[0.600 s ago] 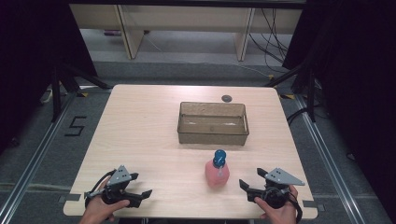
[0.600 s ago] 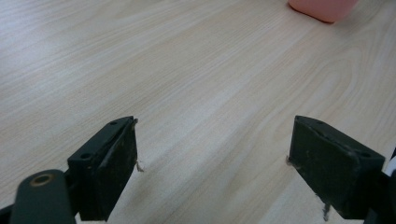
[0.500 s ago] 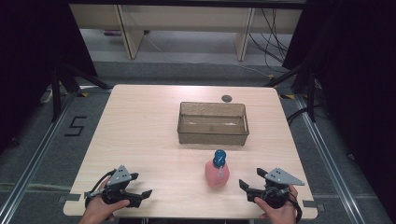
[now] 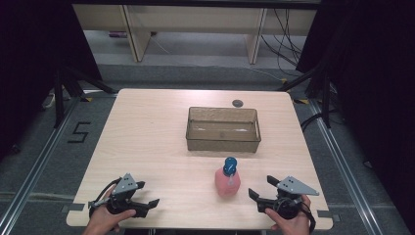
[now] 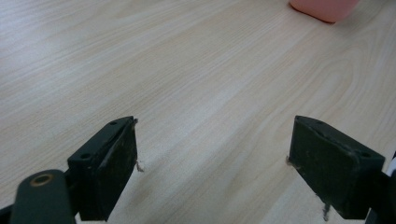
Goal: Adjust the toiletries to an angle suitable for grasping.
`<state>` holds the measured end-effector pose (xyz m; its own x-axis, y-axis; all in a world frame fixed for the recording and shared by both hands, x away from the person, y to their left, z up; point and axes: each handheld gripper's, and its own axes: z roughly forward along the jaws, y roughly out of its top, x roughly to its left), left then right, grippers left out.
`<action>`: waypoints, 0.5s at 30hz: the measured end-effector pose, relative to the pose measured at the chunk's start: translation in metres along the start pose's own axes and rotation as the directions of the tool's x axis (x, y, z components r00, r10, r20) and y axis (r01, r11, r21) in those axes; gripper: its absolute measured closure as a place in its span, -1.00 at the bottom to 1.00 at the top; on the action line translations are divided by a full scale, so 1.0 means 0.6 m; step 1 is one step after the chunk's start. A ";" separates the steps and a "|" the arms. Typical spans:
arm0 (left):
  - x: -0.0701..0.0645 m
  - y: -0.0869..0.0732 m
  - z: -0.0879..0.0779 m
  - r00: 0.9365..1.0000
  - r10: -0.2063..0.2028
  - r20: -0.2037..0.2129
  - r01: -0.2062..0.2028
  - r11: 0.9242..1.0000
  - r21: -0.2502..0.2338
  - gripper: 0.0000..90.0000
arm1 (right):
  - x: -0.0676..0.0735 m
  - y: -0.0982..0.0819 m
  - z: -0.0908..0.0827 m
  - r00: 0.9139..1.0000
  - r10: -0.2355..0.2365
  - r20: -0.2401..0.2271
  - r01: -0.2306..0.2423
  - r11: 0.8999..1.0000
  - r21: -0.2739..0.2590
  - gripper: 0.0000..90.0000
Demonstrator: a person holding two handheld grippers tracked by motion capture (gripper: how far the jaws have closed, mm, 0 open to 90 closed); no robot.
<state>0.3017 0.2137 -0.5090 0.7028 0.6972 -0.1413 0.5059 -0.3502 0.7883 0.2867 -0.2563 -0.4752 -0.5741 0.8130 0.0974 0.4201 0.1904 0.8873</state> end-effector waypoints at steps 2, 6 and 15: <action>0.001 0.000 0.000 1.000 0.003 0.000 -0.003 1.000 0.002 -0.67 | 0.003 0.001 0.001 1.000 0.009 -0.030 -0.009 1.000 -0.002 -0.63; 0.000 0.000 0.000 1.000 0.001 0.001 -0.001 1.000 0.002 -0.67 | 0.013 0.005 0.000 0.999 0.031 -0.029 -0.032 0.999 -0.008 -0.63; 0.000 0.000 0.000 1.000 0.002 0.003 -0.002 1.000 0.002 -0.67 | 0.020 0.012 0.001 0.999 -0.032 -0.038 0.031 0.999 -0.013 -0.62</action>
<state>0.3017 0.2134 -0.5091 0.7054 0.6945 -0.1418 0.5057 -0.3530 0.7872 0.2832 -0.2449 -0.4679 -0.6134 0.7851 0.0863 0.3926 0.2083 0.8958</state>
